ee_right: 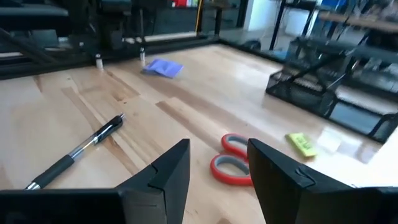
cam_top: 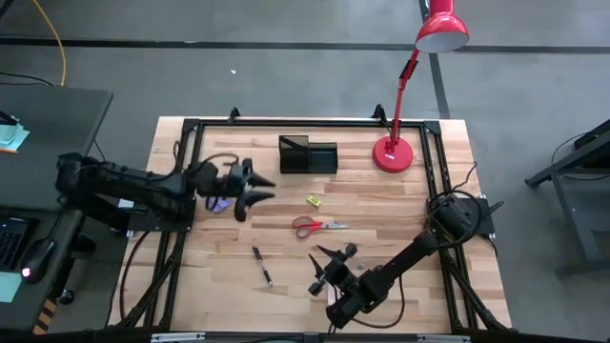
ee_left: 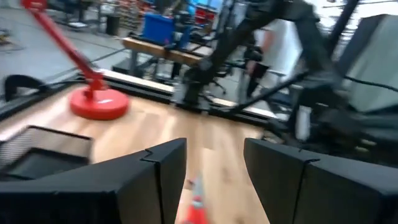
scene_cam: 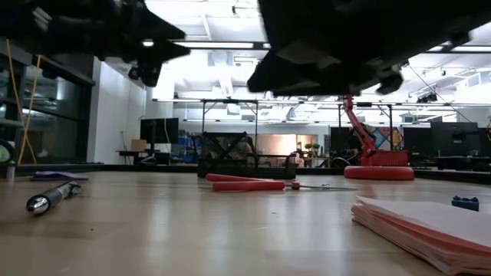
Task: Pick and place office supplies into organizer
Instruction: Put the transparent pen into the desk organizer
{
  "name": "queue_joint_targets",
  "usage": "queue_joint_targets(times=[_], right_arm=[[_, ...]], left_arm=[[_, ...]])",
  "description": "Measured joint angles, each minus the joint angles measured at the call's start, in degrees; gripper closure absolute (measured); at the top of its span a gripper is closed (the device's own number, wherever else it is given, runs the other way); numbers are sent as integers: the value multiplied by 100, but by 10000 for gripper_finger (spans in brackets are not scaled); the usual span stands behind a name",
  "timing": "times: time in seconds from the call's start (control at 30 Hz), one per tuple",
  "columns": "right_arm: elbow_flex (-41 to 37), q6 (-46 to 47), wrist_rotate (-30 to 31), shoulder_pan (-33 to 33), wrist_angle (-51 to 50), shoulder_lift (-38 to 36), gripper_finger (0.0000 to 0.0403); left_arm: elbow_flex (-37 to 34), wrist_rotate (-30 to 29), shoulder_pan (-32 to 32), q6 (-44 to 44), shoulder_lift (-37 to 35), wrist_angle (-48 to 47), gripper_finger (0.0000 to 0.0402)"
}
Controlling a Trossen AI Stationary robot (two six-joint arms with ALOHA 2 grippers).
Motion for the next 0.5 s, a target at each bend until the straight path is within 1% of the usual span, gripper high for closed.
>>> queue_joint_targets(times=[0.07, 0.13, 0.2, 0.3, 0.37, 0.43, 0.5], right_arm=[[0, -6, -370, -89, 126, 0, 252], [0, -58, -915, -217, 375, 0, 254], [0, -292, -1601, -366, 758, 0, 253], [0, -580, -2818, -667, 1416, 0, 254], [27, -668, -3539, -853, 1718, 0, 256], [199, -716, -3923, -1004, 1606, 0, 258], [484, -717, -4059, -1094, 1241, 0, 258]], left_arm=[[-92, -180, -461, -6, -78, 85, 248], [-173, -382, -934, -10, -155, 148, 248], [-235, -498, -1386, -1, -205, 352, 248], [-318, -607, -2047, 77, -305, 558, 248], [-338, -885, -2497, 131, -333, 615, 248], [-356, -1181, -2927, 297, -380, 589, 248], [-357, -1475, -3358, 408, -406, 562, 248]])
